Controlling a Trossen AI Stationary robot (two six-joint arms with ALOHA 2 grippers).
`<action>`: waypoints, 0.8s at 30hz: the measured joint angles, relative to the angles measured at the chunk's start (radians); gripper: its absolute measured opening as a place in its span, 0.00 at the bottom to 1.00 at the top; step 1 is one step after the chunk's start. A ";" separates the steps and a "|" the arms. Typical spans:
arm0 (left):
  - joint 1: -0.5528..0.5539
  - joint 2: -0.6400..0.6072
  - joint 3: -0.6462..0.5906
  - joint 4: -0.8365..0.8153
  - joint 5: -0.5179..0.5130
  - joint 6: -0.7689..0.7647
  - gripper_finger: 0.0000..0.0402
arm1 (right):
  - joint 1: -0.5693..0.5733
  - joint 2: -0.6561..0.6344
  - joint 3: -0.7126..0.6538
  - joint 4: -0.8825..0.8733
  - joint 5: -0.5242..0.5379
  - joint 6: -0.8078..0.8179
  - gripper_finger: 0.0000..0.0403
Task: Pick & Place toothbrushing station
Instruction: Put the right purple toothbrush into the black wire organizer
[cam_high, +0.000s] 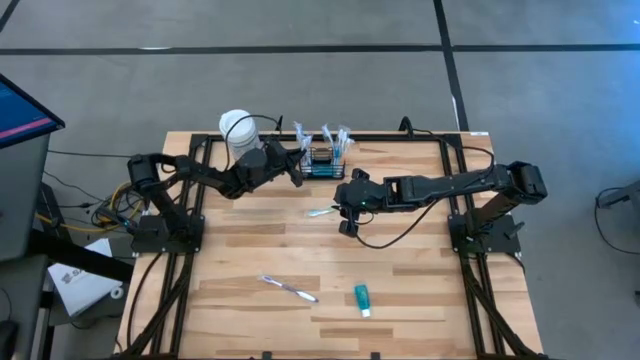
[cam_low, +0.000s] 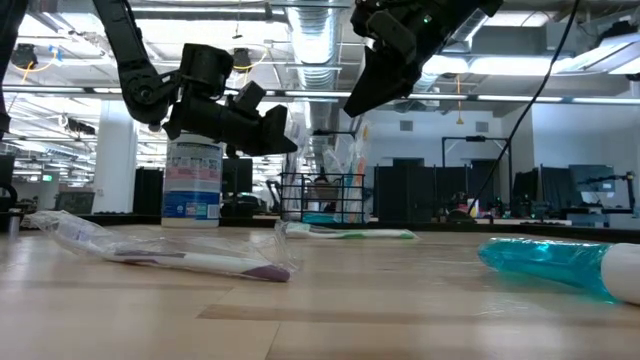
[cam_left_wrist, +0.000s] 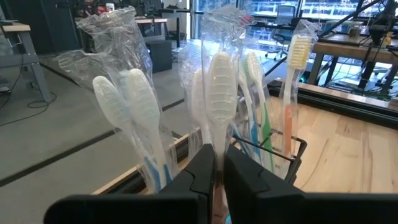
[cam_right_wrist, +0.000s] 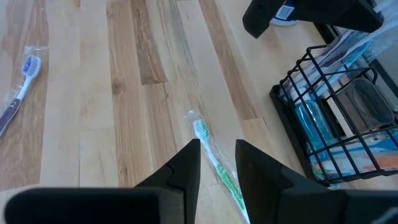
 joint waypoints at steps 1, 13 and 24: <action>0.000 0.000 0.000 0.000 0.000 0.002 0.04 | 0.000 0.000 0.000 0.000 0.000 0.000 0.23; 0.000 0.000 0.000 0.000 -0.005 0.004 0.12 | 0.000 0.000 0.000 0.000 0.000 0.000 0.23; 0.000 0.000 0.000 -0.003 -0.003 0.003 0.13 | 0.002 0.000 0.000 -0.001 0.000 0.000 0.23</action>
